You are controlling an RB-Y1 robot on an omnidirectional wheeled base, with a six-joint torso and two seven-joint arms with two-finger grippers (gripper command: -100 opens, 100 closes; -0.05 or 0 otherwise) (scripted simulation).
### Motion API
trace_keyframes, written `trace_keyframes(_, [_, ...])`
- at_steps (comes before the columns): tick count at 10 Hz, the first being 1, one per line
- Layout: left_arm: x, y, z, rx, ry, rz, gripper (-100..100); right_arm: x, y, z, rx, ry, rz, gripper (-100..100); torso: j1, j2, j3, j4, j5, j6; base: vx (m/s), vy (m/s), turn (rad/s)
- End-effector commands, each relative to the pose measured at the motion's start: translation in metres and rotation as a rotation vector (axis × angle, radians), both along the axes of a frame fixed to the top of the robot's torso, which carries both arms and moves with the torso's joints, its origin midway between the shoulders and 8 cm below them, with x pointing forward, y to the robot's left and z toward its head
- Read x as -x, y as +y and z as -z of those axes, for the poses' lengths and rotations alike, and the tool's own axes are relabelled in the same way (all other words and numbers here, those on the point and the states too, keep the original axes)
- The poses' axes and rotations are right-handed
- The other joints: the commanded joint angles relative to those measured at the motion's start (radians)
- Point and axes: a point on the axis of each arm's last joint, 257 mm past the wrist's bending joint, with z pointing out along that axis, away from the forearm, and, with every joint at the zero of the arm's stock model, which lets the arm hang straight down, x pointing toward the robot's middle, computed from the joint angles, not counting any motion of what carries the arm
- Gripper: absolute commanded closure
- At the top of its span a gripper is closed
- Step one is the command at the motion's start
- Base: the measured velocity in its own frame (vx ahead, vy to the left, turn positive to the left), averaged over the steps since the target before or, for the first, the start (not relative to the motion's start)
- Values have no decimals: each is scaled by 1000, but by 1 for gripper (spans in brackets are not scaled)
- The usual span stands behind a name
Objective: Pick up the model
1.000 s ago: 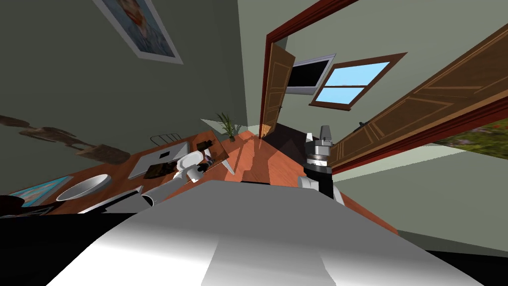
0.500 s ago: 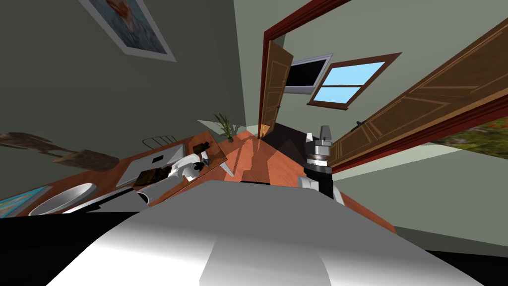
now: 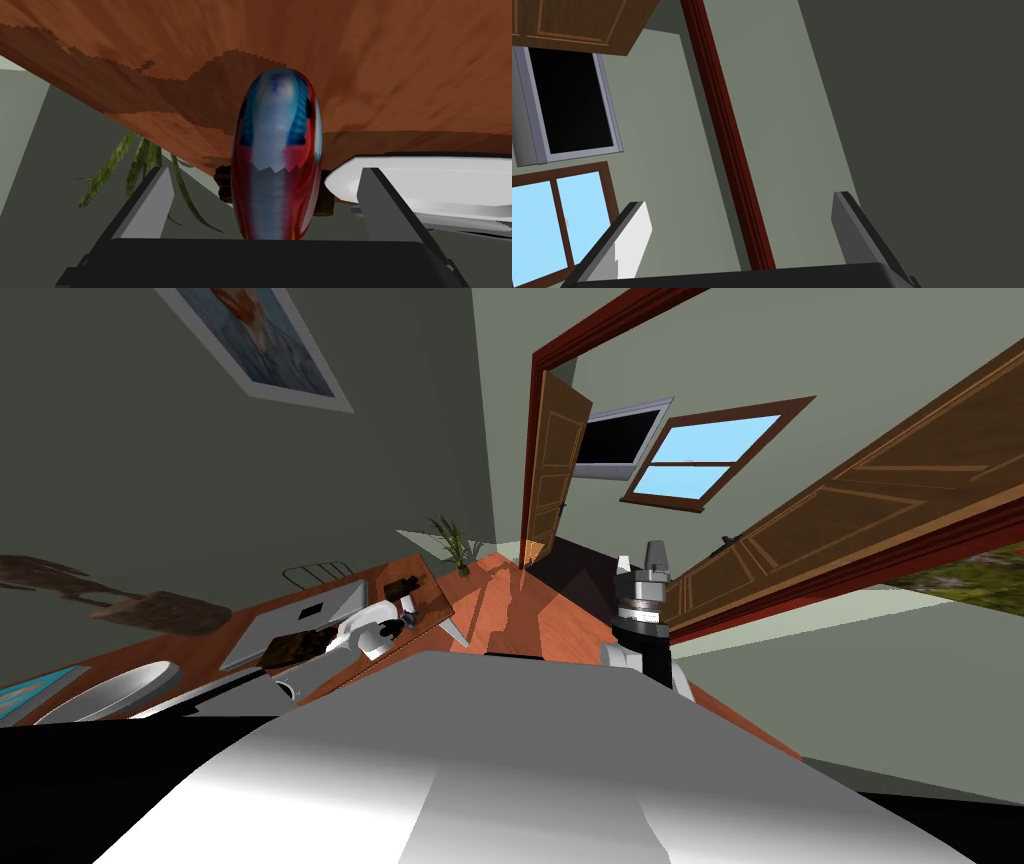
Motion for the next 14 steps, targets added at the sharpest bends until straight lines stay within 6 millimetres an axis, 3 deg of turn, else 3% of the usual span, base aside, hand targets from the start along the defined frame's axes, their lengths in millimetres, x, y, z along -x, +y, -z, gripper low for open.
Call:
trace_keyframes(1, [13, 9, 3, -1, 3, 5, -100, 0, 0, 0, 0, 0, 0, 0, 0, 0, 0, 0, 0, 0, 124, -44, 28])
trace_keyframes(5, [26, 20, 5, 2, -5, 17, -100, 0, 0, 0, 0, 0, 0, 0, 0, 2, 1, 0, 0, 0, 68, -43, 16])
trace_keyframes(7, [44, 34, 6, -7, -3, 14, -100, 0, 0, 0, 0, 0, 0, 0, 1, 2, 1, 0, 0, 0, 72, -36, 20])
trace_keyframes(10, [47, 36, 6, -6, -9, 18, -100, 0, 0, 0, 0, 0, 0, 0, 0, 1, 1, 0, 0, 0, 55, -32, 11])
trace_keyframes(11, [47, 36, 6, -6, -11, 21, 100, 0, 0, 0, 0, 0, 0, 0, 1, 3, 1, 1, 0, 0, 4, -2, 12])
trace_keyframes(14, [48, 37, 6, -7, -8, 18, 100, 0, 0, 0, 0, 0, 0, 0, 1, 5, 3, 2, 0, 2, 0, 0, 0])
